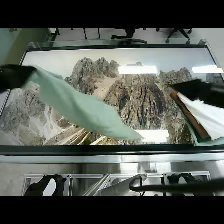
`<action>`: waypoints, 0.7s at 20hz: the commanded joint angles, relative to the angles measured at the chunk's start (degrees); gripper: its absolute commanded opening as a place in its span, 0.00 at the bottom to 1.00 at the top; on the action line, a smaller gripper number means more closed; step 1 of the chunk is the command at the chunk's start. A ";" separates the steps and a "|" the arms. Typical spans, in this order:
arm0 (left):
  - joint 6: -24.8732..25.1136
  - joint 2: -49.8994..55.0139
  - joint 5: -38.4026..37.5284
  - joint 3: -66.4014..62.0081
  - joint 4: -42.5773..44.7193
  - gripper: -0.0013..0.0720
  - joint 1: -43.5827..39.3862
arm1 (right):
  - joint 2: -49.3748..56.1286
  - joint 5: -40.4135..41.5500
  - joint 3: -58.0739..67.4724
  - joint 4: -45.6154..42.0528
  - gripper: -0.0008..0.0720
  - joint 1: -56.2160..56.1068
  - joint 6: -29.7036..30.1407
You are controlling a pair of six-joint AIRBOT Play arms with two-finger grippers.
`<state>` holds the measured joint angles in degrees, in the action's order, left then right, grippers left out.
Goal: Fold the shirts.
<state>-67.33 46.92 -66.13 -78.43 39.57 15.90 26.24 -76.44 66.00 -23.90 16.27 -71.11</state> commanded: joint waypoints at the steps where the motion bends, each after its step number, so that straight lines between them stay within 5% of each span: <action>1: -2.19 -6.29 3.76 -8.13 -2.25 0.04 2.47 | -0.87 -3.52 10.78 6.88 0.04 8.28 2.64; 9: -2.14 -1.07 -2.99 3.17 -0.52 0.04 -2.58 | -0.20 -5.07 0.70 4.22 0.05 7.56 3.74; 14: -0.61 9.92 0.04 11.28 -0.61 0.04 -18.36 | -0.61 -4.61 -16.26 4.20 0.05 5.62 6.97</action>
<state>-68.84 51.40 -67.92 -71.24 38.83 5.63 25.80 -81.03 58.28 -19.84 22.81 -66.24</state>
